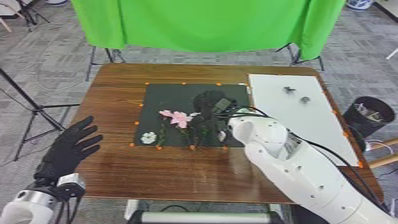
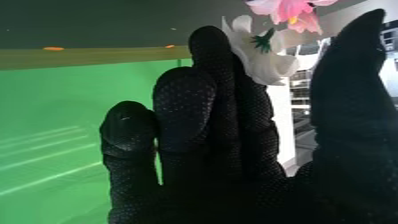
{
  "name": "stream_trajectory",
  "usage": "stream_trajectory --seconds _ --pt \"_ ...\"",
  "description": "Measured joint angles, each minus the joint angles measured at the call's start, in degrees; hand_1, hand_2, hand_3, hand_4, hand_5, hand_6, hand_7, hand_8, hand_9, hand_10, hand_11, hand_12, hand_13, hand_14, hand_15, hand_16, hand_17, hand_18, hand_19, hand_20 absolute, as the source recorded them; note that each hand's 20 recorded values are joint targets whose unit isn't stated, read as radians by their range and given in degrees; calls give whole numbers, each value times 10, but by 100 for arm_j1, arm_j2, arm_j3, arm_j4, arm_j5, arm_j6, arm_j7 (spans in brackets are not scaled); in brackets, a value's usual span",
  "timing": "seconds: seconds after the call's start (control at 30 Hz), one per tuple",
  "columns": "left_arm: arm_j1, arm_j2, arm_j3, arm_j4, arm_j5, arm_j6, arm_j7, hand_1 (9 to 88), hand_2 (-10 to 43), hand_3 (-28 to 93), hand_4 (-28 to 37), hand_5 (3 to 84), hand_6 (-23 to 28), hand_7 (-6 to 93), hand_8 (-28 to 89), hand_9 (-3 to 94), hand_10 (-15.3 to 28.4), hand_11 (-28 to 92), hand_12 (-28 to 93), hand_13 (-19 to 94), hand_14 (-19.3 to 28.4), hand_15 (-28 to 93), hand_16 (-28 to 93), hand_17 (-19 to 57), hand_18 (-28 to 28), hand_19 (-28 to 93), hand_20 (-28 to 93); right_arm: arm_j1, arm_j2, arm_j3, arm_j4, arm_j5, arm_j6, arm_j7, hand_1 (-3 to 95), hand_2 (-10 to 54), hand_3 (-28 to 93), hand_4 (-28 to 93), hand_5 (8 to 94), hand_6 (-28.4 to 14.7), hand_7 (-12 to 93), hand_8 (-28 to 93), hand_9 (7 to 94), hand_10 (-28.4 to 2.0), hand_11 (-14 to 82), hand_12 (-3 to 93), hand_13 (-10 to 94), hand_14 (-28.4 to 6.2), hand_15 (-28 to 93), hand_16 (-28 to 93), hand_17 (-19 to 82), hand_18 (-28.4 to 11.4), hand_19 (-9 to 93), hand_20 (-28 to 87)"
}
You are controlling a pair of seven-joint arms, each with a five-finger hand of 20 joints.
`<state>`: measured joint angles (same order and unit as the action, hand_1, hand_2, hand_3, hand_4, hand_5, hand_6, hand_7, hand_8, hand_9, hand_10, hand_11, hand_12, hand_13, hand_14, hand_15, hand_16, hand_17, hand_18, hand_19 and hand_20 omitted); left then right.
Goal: Arrange flowers
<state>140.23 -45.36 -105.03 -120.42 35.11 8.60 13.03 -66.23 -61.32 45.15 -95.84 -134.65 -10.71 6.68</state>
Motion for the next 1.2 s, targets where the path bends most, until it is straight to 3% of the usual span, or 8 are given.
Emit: stream_trajectory --seconds 0.13,0.3,0.43,0.53,0.67,0.9,1.1,1.2 --pt "0 3 1 4 -3 1 8 249 -10 698 -244 256 24 210 -111 211 120 213 155 186 163 301 -9 -94 228 419 67 -30 -10 72 0 19 -15 -57 187 -46 820 -270 577 1 413 -172 695 -100 275 212 682 -58 726 267 333 -199 918 511" --pt "0 4 2 5 -5 1 13 248 -10 699 -245 255 24 209 -111 211 120 213 155 186 164 301 -10 -94 228 419 67 -74 -26 205 5 356 2 -156 149 126 839 -213 602 -9 368 -157 710 -109 243 201 684 -79 724 264 330 -216 921 512" --pt "3 4 2 5 -7 1 16 248 -10 699 -246 256 24 208 -110 211 121 212 155 186 164 300 -10 -94 229 419 67 -83 -25 233 11 527 64 -208 181 205 850 -205 630 -2 356 -148 731 -102 234 194 695 -82 722 262 335 -218 926 509" --pt "3 4 2 5 -7 1 16 248 -11 701 -245 256 24 208 -110 211 121 213 155 186 163 299 -9 -94 228 419 67 -83 -23 229 18 536 136 -235 207 180 860 -216 629 -2 351 -60 741 -100 230 195 701 -80 718 267 339 -217 931 503" --pt "3 4 2 5 -7 1 16 249 -11 700 -246 256 24 208 -110 211 121 214 155 186 164 301 -9 -93 228 418 67 -83 -25 227 26 527 158 -268 194 147 856 -215 628 1 346 -139 733 -101 230 197 700 -79 719 267 340 -216 931 501" --pt "15 4 -1 5 -11 9 32 249 -9 699 -246 256 24 208 -110 211 120 215 154 186 164 300 -9 -94 228 418 67 -83 -26 229 54 565 486 -267 218 82 866 -217 581 -7 357 -152 681 -103 266 216 686 -78 728 271 338 -210 932 502" --pt "28 4 -3 0 -12 10 43 250 -8 698 -245 256 24 208 -110 211 120 213 153 187 163 301 -9 -93 228 420 67 -56 3 261 35 396 618 -86 249 2 896 -219 414 -31 389 -159 484 -126 318 227 575 -84 767 247 310 -197 915 498" --pt "45 4 -6 -2 -12 13 48 252 -7 697 -245 256 25 209 -110 211 121 214 154 186 163 301 -9 -93 228 420 67 -9 69 254 -14 19 580 319 239 -49 889 -233 308 -58 365 -146 363 -151 273 221 494 -93 760 215 275 -201 884 495"
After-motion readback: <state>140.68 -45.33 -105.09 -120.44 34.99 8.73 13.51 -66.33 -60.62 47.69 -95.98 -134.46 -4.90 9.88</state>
